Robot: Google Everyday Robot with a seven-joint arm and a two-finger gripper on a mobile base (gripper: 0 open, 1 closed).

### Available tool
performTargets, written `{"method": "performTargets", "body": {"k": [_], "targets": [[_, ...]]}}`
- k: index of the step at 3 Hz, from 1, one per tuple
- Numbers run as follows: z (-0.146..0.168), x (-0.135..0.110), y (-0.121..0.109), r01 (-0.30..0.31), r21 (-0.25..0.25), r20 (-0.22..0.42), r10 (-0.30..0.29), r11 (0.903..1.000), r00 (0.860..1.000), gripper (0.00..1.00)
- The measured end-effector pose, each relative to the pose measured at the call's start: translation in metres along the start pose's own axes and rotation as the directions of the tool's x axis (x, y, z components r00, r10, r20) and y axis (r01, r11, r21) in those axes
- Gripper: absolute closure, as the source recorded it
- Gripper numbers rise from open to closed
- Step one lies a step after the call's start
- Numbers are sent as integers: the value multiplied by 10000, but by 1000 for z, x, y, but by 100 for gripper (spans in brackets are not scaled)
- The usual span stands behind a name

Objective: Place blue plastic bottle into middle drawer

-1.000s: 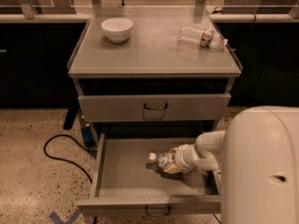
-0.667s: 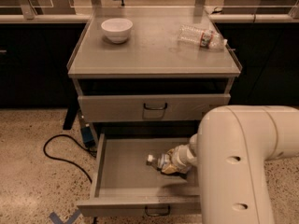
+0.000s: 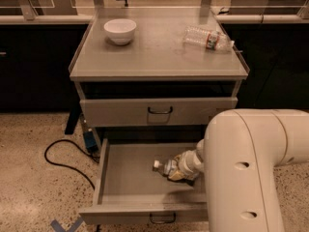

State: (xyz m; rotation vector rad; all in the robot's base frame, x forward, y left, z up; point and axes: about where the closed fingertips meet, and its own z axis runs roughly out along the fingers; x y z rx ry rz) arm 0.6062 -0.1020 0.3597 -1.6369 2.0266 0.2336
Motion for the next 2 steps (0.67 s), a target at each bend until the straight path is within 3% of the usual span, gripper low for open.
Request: {"method": "performTargets", "body": {"k": [2], "targets": [[0,0,0,0,-1,0,0,10000,10000,35]]}}
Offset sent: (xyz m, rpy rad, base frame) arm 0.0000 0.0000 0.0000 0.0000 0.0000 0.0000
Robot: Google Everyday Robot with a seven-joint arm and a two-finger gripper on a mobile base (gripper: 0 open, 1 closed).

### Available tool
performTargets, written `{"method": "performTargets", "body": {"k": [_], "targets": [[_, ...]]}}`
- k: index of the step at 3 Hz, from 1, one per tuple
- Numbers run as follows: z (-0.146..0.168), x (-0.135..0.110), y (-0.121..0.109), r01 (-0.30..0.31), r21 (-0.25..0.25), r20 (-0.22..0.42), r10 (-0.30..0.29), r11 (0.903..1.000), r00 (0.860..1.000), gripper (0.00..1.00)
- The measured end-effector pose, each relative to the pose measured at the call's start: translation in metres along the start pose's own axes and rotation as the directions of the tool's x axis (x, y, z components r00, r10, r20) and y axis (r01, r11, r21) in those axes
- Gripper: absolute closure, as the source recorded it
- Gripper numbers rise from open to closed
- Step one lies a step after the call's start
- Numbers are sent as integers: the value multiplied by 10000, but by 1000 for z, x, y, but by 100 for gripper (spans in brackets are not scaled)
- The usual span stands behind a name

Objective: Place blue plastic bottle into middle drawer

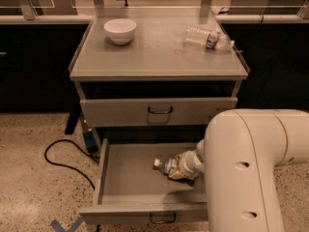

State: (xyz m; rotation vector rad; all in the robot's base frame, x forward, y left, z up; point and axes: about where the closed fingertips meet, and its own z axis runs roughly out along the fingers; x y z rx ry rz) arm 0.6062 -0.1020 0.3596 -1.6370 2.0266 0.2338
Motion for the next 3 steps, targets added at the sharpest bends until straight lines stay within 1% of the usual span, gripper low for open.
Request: {"method": "performTargets", "body": {"k": [1,2,3], "targets": [[0,0,0,0,0,0,0,10000,10000,11],[0,0,0,1,-5,1,-1,10000,10000,0],[0,0,0,1,-5,1,-1,10000,10000,0]]}}
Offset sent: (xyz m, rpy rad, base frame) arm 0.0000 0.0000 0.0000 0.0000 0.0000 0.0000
